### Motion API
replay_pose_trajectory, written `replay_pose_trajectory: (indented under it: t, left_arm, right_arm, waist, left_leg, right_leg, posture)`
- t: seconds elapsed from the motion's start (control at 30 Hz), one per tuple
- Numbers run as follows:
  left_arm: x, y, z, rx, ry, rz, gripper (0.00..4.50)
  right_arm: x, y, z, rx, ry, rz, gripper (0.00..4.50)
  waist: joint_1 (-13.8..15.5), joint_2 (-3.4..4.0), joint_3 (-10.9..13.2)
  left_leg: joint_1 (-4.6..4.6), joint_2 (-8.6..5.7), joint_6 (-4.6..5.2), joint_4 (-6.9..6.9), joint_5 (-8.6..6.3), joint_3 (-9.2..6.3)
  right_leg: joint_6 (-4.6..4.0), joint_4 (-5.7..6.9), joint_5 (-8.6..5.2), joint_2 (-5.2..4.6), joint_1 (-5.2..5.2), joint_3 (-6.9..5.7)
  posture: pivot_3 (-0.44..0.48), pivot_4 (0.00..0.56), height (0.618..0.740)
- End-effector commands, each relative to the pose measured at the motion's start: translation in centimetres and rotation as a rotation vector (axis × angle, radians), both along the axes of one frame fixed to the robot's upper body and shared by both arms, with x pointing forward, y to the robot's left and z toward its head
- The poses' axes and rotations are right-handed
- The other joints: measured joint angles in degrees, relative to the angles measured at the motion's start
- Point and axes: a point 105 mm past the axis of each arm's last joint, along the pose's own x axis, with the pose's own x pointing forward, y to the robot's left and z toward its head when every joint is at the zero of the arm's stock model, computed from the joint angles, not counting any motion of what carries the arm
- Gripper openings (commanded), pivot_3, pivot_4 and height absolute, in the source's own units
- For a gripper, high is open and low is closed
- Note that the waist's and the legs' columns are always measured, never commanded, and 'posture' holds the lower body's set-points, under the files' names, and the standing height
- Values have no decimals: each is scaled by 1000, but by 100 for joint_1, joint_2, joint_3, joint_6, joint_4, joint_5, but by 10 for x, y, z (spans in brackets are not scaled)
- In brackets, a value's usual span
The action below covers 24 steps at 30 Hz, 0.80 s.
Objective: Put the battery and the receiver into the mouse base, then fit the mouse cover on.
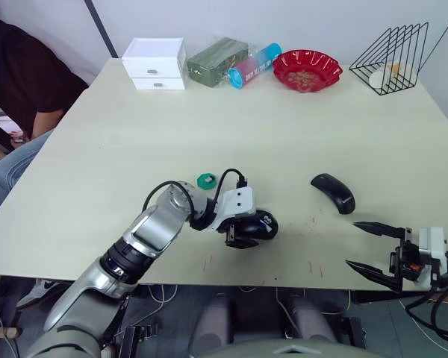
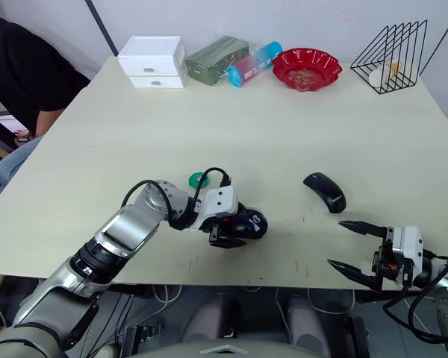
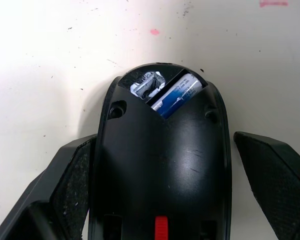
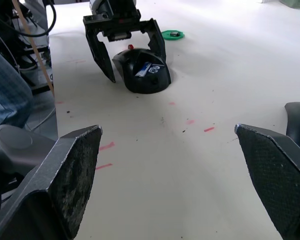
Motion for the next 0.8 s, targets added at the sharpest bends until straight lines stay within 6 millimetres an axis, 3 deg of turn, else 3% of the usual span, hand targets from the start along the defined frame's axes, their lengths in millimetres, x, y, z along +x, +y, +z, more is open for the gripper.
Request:
replay_pose_trajectory:
  t: [0.03, 0.4, 0.8]
  left_arm:
    - [1, 3, 5, -23, -22, -3, 4488]
    - [4, 4, 19, -96, -42, 2, 4488]
    - [-6, 12, 45, -213, -34, -33, 4488]
  right_arm:
    - [1, -2, 10, 22, -41, -4, 4500]
    - [2, 0, 10, 36, -50, 4, 4500]
    - [5, 2, 14, 55, -72, 11, 4500]
  waist:
    - [-3, 2, 3]
    - [-2, 6, 33]
    - [-4, 8, 39]
  left_leg:
    - [0, 0, 0, 0, 0, 0]
    - [-3, 0, 0, 0, 0, -1]
    - [-4, 1, 0, 0, 0, 1]
  right_leg:
    - [0, 0, 0, 0, 0, 0]
    - [0, 1, 0, 0, -3, -1]
    - [0, 6, 0, 0, -7, 1]
  posture:
    - [0, 150, 740]
    - [0, 150, 740]
    - [0, 150, 740]
